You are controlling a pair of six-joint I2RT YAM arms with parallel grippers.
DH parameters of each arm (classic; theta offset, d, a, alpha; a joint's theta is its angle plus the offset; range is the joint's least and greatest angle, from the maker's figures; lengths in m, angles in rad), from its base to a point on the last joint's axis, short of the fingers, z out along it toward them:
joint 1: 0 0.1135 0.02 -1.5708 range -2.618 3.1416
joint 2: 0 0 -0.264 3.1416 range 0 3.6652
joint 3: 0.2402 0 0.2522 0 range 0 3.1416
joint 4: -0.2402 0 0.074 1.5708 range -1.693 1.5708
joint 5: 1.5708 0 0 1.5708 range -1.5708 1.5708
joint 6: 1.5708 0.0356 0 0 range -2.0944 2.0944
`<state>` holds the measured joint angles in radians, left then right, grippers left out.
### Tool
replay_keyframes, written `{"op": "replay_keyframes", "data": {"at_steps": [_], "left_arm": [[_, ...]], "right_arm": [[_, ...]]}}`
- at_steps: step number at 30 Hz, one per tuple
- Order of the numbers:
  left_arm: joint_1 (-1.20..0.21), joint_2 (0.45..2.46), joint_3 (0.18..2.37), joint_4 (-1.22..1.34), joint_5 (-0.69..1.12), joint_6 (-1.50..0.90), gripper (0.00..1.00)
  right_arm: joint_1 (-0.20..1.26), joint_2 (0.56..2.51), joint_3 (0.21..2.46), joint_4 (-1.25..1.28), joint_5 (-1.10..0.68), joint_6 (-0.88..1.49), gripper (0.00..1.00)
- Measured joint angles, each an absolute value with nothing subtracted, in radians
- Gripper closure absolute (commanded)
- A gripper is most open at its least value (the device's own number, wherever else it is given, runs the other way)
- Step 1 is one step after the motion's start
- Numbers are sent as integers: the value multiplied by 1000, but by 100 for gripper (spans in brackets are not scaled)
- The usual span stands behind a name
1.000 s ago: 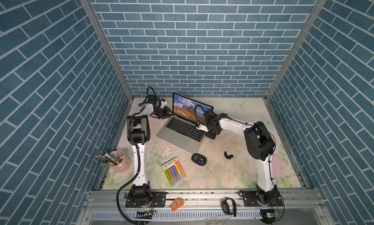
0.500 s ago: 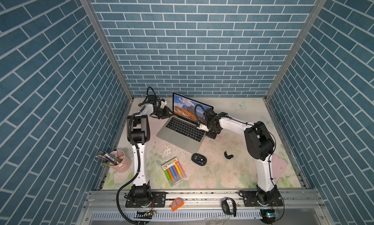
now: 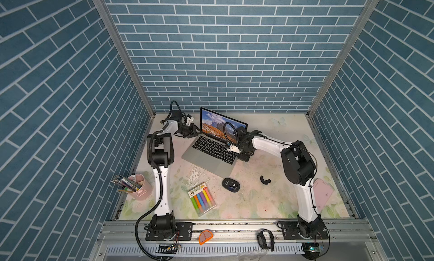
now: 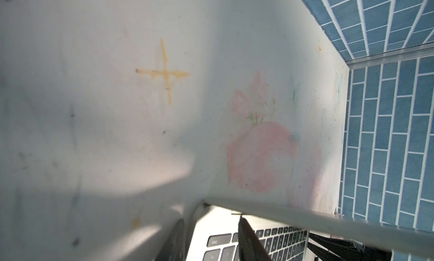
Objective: Insert the wireless mouse receiver into the laptop
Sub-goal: Insert the USB plug into the USB port.
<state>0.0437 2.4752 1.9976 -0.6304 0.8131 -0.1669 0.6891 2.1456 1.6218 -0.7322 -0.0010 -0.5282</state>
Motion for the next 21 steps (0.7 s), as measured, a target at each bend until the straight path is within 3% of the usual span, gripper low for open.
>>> {"op": "replay_keyframes", "data": {"at_steps": [21], "left_arm": [[44,2474,1995,-627,813,-168,62]], "right_arm": [[681,2162,1641,-734,-28,-520,84]]}}
